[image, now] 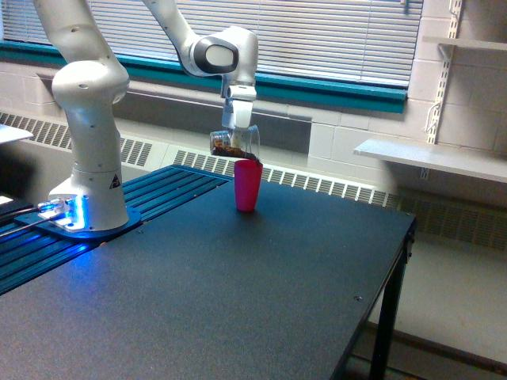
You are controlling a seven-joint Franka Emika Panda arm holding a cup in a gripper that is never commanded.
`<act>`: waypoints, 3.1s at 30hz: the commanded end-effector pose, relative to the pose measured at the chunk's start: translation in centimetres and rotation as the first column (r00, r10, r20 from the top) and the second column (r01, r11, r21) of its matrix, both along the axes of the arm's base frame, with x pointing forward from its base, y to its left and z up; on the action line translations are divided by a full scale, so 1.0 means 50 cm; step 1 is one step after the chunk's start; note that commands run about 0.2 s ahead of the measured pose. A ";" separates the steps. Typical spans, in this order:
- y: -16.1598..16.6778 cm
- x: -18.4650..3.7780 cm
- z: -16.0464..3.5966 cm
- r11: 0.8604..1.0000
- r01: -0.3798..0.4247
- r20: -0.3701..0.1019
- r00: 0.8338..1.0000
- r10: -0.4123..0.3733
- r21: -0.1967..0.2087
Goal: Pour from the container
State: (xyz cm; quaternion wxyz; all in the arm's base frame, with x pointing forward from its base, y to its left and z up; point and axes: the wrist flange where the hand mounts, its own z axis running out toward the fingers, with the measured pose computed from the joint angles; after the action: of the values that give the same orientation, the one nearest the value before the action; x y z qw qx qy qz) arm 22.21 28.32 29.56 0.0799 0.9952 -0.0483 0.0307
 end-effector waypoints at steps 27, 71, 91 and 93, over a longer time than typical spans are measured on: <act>0.001 0.006 -0.011 0.998 -0.032 -0.041 0.999 0.030 -0.048; -0.006 -0.017 -0.001 0.999 0.000 -0.117 0.993 -0.006 -0.054; -0.005 -0.022 0.002 0.999 -0.008 -0.161 0.987 0.000 -0.049; -0.006 -0.021 0.003 0.998 -0.013 -0.160 0.987 0.004 -0.054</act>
State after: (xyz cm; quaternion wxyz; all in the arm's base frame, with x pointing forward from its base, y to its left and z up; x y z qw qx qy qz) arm 21.13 27.79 29.30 0.1126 0.9915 -0.0470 -0.0447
